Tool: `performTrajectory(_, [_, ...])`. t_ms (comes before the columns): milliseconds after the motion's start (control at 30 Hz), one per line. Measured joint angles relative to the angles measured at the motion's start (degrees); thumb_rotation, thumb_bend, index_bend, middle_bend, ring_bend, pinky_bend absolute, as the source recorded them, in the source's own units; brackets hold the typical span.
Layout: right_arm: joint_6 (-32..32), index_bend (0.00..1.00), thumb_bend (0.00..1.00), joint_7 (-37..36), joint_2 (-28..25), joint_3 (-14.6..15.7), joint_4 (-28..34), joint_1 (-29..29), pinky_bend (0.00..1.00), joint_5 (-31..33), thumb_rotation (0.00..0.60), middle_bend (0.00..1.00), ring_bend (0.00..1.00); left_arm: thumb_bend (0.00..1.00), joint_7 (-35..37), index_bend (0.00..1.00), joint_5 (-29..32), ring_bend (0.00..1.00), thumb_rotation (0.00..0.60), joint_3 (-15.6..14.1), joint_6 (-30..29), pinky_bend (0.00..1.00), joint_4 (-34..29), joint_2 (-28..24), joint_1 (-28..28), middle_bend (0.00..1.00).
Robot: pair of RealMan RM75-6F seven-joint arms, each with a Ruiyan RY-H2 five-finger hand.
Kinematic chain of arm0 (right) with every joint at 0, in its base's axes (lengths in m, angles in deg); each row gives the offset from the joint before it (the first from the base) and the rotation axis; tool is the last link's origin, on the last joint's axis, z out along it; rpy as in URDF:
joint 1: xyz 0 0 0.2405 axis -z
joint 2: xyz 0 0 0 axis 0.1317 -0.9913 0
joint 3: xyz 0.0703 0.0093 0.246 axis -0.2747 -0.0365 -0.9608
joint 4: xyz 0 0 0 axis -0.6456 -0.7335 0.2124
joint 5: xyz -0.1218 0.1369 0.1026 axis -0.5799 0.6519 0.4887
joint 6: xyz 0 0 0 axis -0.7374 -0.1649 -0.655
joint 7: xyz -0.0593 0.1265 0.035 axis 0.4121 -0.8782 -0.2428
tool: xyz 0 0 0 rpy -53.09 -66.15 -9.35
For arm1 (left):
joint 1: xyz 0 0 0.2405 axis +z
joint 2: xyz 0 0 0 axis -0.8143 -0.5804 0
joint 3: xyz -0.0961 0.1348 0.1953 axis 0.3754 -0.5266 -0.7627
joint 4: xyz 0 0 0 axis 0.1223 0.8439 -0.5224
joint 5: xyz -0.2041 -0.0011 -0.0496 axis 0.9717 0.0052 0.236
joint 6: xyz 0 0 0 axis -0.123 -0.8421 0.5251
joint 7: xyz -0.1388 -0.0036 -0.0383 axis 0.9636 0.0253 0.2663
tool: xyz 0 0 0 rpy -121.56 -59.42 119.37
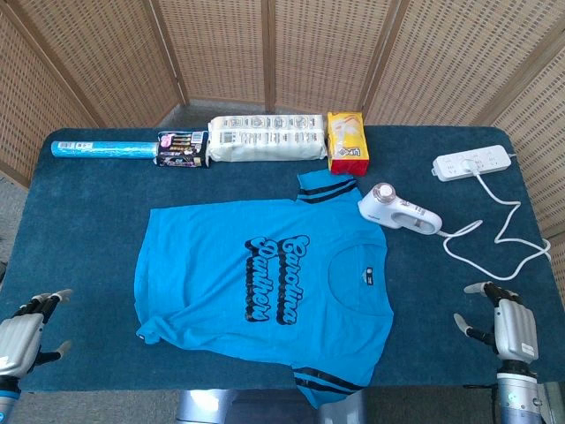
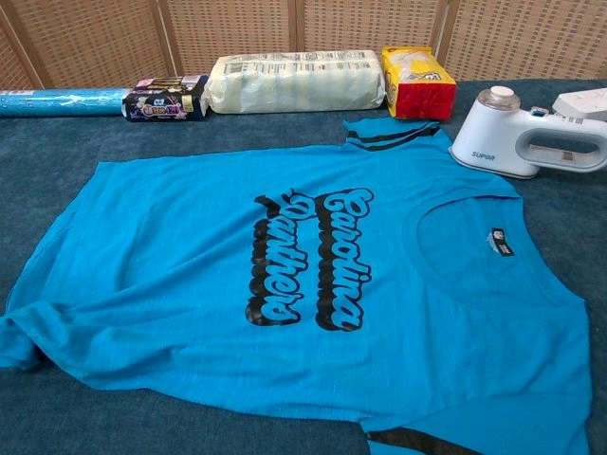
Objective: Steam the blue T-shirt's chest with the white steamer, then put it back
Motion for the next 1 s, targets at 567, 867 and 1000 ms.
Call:
performTrajectory(567, [-0.72,0.33,0.26,-0.93,-0.41,-0.84,0.01,-0.59,0.30,-1.19,0.600,0.38,0.37,0.22,-0.52,0.16,-0.68,0.16,0.600,0.20,-0.77,0.26,-0.43,-0.85,0.02,0.27])
performTrajectory(867, [1.48,0.30,0.26,0.59,-0.04,-4.35,0.22,-5.05,0.35,-1.25,0.600,0.38,0.37,0.22,-1.20,0.16,-1.04,0.16,0.600,0.30,-0.23,0.26,-0.78,-1.04,-0.54,0.27])
performTrajectory(1000, [3.54,0.30,0.26,1.94,0.54,-5.69,0.21,-7.33,0.35,-0.23,0.600,0.38,0.37,0.22,-1.67,0.16,-1.02,0.16,0.600,0.35,0.40,0.26,-0.88,-1.08,-0.98,0.27])
